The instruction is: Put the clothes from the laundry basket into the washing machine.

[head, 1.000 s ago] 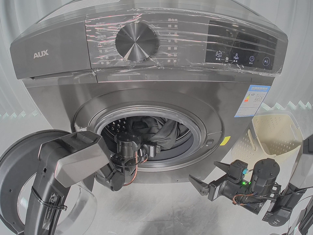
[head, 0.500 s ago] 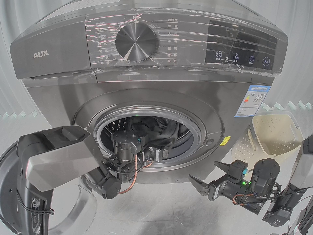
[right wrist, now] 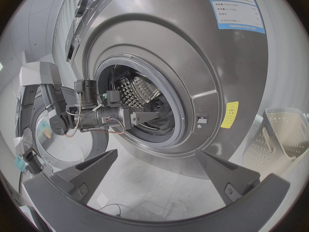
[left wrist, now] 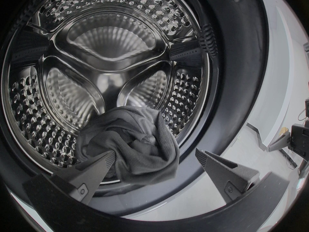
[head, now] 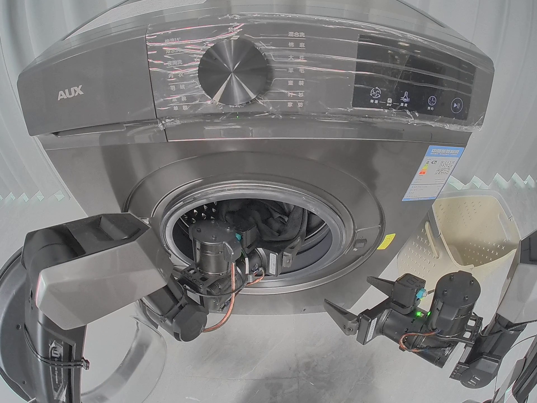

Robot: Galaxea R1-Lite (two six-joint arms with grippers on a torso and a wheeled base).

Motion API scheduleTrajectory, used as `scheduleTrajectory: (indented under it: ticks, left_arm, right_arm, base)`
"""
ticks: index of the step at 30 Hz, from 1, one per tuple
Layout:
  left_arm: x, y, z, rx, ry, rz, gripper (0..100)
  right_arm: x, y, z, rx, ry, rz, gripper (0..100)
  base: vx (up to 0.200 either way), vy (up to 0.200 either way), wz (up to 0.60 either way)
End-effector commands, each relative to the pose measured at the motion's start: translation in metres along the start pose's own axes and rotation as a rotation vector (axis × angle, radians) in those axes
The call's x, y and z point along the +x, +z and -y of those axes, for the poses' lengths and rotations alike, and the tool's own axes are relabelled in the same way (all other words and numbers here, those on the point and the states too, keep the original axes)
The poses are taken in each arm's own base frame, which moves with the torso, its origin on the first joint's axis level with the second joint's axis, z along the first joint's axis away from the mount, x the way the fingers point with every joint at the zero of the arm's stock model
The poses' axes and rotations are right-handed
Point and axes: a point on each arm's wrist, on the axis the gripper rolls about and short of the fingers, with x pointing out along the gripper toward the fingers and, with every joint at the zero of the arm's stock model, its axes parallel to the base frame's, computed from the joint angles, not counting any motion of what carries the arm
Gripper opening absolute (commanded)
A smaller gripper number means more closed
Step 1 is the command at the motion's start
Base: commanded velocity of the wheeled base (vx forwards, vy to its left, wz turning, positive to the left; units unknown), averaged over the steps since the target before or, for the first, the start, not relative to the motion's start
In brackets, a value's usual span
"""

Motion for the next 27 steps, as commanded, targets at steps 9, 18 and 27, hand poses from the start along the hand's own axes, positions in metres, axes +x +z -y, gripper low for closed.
scheduleTrajectory:
  ticks: [9,18,27]
  left_arm:
    - [0.055,-0.05,-0.003,0.0,-0.002,-0.008,100]
    - [0.085,-0.056,-0.031,0.003,0.067,0.071,0]
    - [0.11,-0.023,-0.071,-0.014,0.213,0.259,0]
  right_arm:
    - [0.0,0.0,0.0,0.0,0.0,0.002,100]
    - [0.0,0.0,0.0,0.001,-0.002,0.002,100]
    - [0.001,0.0,0.0,0.0,0.0,0.0,100]
  base:
    - [0.0,0.0,0.0]
    - [0.0,0.0,0.0]
    - [0.0,0.0,0.0]
